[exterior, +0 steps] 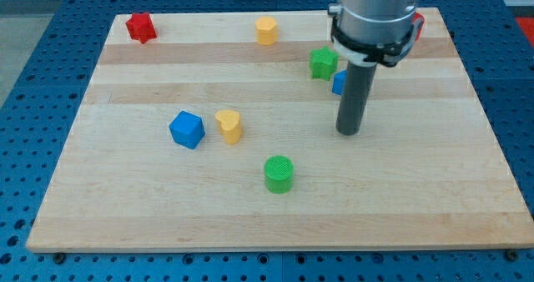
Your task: Drag green circle towards left
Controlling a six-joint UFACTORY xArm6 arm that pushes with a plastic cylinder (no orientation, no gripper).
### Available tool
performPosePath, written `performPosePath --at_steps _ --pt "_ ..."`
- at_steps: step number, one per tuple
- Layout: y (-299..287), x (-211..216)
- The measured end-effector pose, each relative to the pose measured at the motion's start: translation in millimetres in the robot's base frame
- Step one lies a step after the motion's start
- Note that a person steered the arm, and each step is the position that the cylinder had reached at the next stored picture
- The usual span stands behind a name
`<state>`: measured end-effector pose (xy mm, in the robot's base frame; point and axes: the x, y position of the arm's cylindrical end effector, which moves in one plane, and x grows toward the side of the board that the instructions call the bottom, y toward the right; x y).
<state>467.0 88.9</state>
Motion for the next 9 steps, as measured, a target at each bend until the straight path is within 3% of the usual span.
performPosePath --at_steps 4,9 --pt "-40.2 72.4" --pt "-125.2 83.9"
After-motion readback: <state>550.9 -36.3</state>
